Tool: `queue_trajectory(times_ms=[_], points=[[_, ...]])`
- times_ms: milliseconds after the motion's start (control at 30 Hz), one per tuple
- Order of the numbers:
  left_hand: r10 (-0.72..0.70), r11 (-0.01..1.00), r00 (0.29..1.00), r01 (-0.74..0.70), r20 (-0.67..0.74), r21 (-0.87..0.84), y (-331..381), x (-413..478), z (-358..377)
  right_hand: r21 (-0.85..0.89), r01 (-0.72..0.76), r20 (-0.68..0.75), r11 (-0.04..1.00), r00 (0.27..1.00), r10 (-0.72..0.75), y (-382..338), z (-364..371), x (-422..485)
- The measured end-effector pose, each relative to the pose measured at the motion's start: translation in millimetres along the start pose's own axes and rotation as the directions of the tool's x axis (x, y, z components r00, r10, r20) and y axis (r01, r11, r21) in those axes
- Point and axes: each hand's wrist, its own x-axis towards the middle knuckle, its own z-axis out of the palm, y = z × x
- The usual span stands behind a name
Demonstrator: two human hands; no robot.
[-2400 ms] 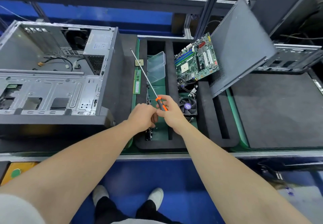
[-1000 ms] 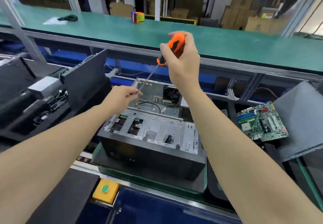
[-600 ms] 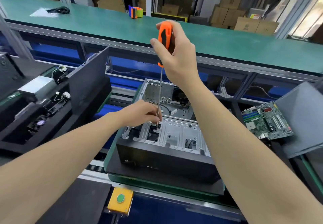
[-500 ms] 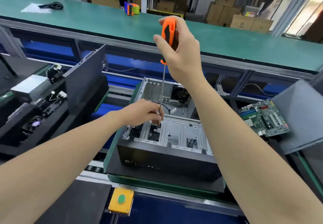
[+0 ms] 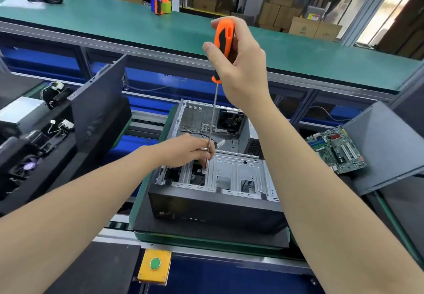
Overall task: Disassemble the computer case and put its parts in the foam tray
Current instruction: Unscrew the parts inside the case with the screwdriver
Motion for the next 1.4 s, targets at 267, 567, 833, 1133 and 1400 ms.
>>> queue_trajectory(times_ms=[267,567,833,1133,1400], points=[[0.000,1.000,1.000,-0.001,-0.013,-0.025,4.5,-2.0,0.2,0.022,-0.004,0.011,1.000,1.000,0.004,1.0,-3.9,0.3],[0.018,1.000,1.000,-0.017,-0.013,0.003,4.8,-0.2,2.7,0.034,-0.008,-0.013,0.999,1.000,0.009,4.6,-7.6,-0.2],[0.022,1.000,1.000,-0.021,-0.018,0.015,1.2,1.3,5.0,0.028,-0.015,-0.005,0.999,1.000,0.015,6.2,-8.2,-0.9],[0.029,1.000,0.999,-0.029,-0.044,-0.001,1.5,0.9,4.5,0.029,-0.020,0.005,0.999,1.000,0.020,3.2,-10.0,-2.1],[0.030,0.999,0.999,-0.030,-0.033,-0.010,-0.8,-1.2,5.6,0.089,-0.108,0.124,0.990,0.988,0.096,0.9,-14.3,1.2]])
